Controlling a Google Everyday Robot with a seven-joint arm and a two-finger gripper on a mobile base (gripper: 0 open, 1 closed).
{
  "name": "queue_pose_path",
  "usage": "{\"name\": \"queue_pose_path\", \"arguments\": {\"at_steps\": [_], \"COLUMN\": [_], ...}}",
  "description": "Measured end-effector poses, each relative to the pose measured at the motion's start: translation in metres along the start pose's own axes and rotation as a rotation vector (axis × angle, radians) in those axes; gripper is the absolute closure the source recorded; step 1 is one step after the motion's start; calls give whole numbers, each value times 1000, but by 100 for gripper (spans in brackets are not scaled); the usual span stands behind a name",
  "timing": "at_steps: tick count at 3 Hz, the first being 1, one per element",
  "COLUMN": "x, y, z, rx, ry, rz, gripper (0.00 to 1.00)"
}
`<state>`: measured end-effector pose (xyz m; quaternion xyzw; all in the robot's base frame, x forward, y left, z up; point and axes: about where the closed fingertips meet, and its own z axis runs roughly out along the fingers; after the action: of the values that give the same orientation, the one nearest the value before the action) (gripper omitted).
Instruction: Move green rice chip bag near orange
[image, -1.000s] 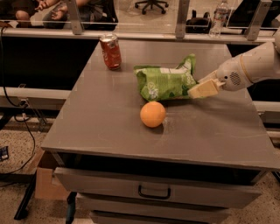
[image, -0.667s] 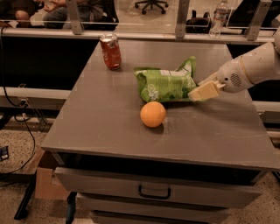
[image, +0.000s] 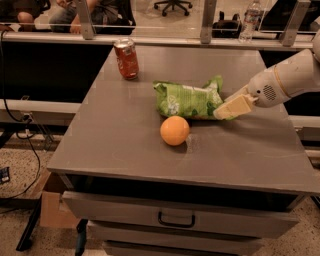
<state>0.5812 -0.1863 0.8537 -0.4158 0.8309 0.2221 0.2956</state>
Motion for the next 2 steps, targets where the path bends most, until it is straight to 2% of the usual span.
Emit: {"name": "queue_pose_path", "arguments": {"at_steps": [1,2], "x": [2,4], "y": [-1,-21], "z": [-1,-18], "rx": [9,84], "ry": [3,-47], "rz": [9,50], "gripper": [2,0]}}
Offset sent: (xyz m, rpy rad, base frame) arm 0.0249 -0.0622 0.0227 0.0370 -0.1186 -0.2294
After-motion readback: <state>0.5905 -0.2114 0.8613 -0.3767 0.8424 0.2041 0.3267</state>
